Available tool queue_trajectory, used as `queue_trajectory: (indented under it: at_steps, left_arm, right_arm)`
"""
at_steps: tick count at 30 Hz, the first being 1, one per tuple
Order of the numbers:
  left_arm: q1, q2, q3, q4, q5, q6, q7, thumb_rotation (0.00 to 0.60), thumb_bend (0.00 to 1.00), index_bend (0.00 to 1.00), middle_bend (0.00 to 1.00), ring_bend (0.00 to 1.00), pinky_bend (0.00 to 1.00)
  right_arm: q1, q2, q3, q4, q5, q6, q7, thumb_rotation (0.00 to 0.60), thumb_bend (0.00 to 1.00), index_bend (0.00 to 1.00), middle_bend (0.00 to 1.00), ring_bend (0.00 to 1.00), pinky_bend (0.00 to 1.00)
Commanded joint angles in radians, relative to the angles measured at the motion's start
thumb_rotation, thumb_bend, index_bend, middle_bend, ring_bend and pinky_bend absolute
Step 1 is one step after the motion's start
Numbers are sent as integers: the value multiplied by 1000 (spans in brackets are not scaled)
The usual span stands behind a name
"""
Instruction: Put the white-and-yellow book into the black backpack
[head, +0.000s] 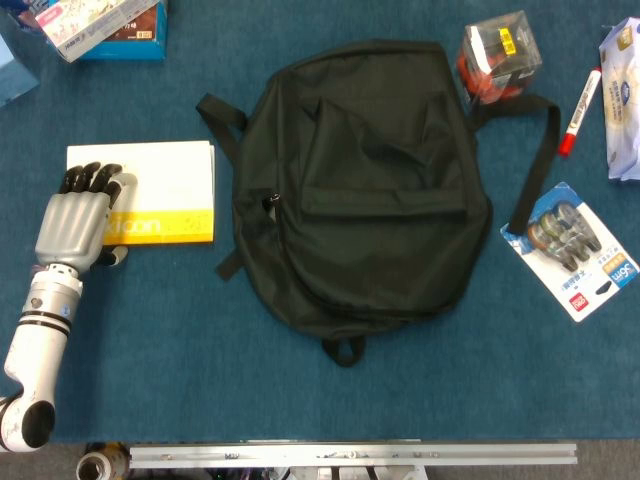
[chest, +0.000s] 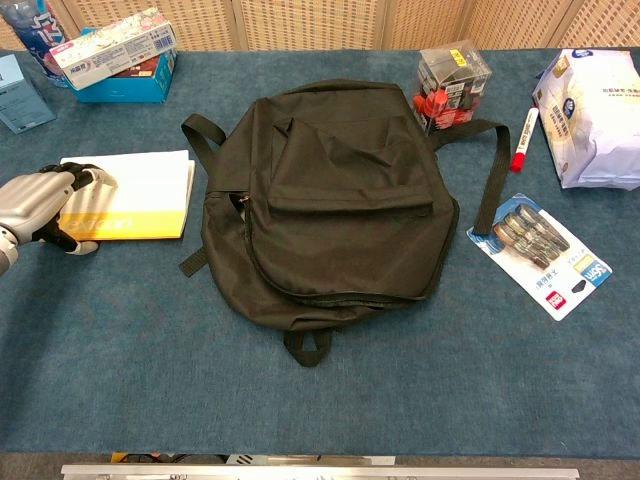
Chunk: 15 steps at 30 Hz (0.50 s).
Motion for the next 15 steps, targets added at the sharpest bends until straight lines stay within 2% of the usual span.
queue_trajectory:
  at_steps: [1,7,12,15]
  left_arm:
    - [-5,-8,-4,14,-6,-9,-9,600,173,210,122,75,74]
    - [-4,-23,-11,42,2,10,-39,600,215,286,156,83,74]
    - [10,-56,-27,81,27,72,-103,600,321,355,236,158,76]
    - [19,-80,-39,112,51,118,-167,600,341,372,280,194,88]
  right_arm:
    - [-2,-1,-1,1,0,1,1,600,136,76,298,184,410]
    - [-10,2,0,5,2,9,11,600,136,76,298,184,410]
    - [-12,3,1,10,2,9,19,600,136,76,298,184,410]
    - [-11,2,1,12,1,5,21,600,137,76,298,184,410]
